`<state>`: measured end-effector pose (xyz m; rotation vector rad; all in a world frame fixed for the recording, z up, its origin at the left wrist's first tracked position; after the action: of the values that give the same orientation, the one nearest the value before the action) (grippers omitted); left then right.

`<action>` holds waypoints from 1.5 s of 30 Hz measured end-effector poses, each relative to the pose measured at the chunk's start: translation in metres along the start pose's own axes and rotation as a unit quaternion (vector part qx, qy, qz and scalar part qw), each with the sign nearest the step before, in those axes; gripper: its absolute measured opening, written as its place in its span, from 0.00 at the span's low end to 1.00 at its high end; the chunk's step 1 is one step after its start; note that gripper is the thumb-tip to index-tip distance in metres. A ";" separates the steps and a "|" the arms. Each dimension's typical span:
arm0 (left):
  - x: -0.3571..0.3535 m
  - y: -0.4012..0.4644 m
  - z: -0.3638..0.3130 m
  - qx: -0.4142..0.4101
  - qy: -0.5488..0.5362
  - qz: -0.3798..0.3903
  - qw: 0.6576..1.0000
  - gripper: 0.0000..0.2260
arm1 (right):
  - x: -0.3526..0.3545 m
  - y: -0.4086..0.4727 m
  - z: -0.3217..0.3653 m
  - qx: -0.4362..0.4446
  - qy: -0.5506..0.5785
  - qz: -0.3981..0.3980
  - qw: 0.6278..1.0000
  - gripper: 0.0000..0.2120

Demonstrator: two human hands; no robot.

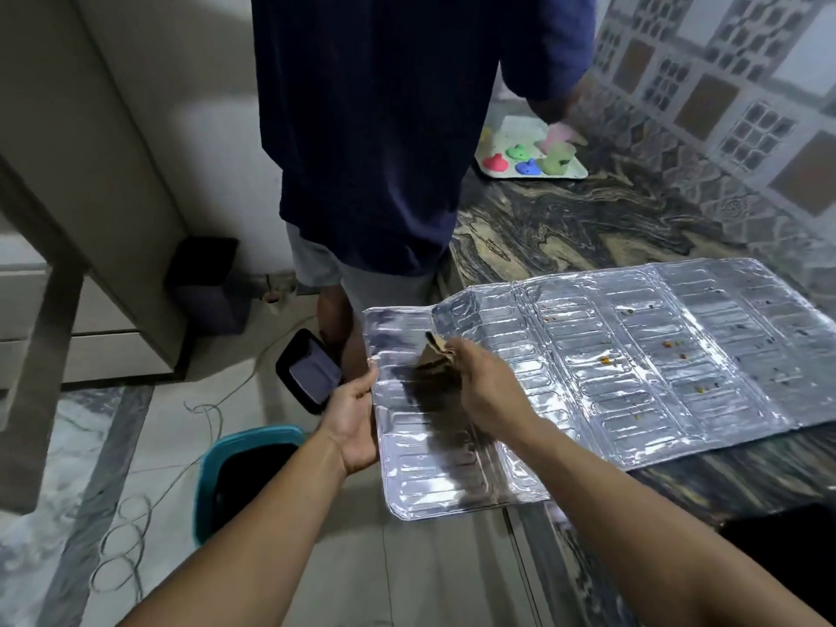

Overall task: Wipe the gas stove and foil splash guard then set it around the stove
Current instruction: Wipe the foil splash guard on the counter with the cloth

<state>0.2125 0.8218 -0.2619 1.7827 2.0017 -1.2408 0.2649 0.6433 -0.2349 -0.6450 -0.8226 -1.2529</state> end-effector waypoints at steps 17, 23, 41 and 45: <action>0.002 -0.008 0.007 0.033 -0.054 0.018 0.998 0.23 | 0.021 -0.112 0.021 -0.086 0.029 -0.134 0.987 0.16; 0.000 -0.021 0.011 0.073 -0.049 0.046 0.995 0.26 | 0.004 -0.111 -0.009 -0.136 -0.136 -0.093 0.977 0.10; 0.004 -0.014 0.011 0.090 0.044 -0.019 0.995 0.15 | 0.015 -0.149 0.044 -0.192 0.146 -0.106 0.965 0.13; 0.018 0.004 0.015 0.071 0.160 -0.094 0.980 0.12 | 0.046 -0.103 -0.008 -0.369 0.257 -0.165 0.878 0.08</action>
<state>0.2053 0.8248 -0.2842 2.0097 2.3584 -1.2415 0.1707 0.5898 -0.2026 -0.7301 0.0300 -1.9688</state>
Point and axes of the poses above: each hand's wrist, its own y-axis towards the middle knuckle, its own x-axis out of the back of the hand, z = x × y, the point moved 1 cm from there along y, towards the middle knuckle, and after that the axes turned 12 degrees about -x, right-handed, at the moved point
